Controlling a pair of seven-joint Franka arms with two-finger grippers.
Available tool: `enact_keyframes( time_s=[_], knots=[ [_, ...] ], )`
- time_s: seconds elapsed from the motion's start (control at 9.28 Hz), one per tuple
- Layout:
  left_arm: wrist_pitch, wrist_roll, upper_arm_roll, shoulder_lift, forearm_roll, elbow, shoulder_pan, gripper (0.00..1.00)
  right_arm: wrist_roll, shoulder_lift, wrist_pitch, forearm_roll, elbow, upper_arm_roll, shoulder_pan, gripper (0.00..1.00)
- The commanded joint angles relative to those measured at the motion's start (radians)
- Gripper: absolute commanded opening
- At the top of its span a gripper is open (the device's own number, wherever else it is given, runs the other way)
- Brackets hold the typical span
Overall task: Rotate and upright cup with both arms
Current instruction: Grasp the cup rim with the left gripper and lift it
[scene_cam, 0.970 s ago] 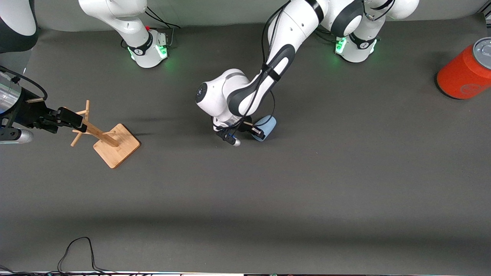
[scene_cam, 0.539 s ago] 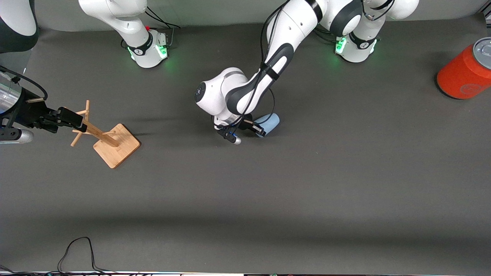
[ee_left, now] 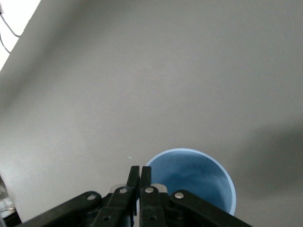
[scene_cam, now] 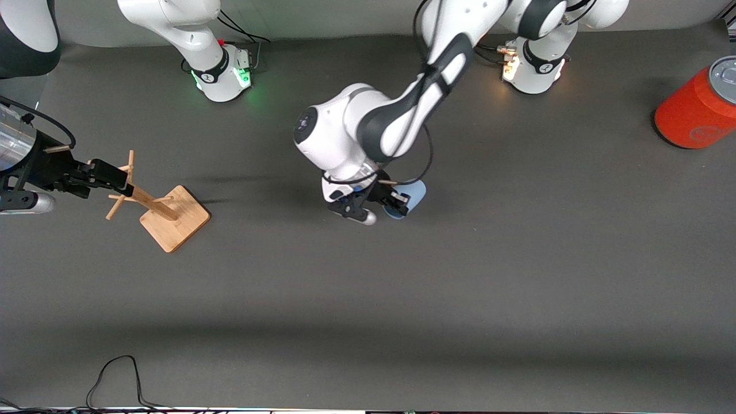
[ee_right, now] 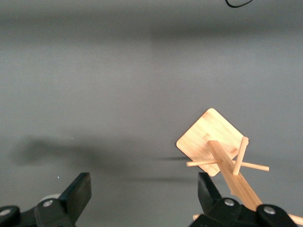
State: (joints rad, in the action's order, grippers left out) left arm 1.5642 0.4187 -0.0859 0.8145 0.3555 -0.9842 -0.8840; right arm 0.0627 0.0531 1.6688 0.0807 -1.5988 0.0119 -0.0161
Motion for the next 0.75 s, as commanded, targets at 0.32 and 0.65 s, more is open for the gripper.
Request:
enact_keyframes(
  time_s=[0.32, 0.65],
  knots=[
    [0.545, 0.199, -0.008, -0.286, -0.139, -0.470, 0.077, 0.00, -0.020, -0.052, 0.009, -0.104, -0.032, -0.003, -0.007, 1.00],
    [0.979, 0.428, -0.035, -0.373, -0.022, -0.790, 0.076, 0.00, -0.006, -0.104, 0.009, -0.145, -0.040, -0.007, -0.040, 1.00]
  ],
)
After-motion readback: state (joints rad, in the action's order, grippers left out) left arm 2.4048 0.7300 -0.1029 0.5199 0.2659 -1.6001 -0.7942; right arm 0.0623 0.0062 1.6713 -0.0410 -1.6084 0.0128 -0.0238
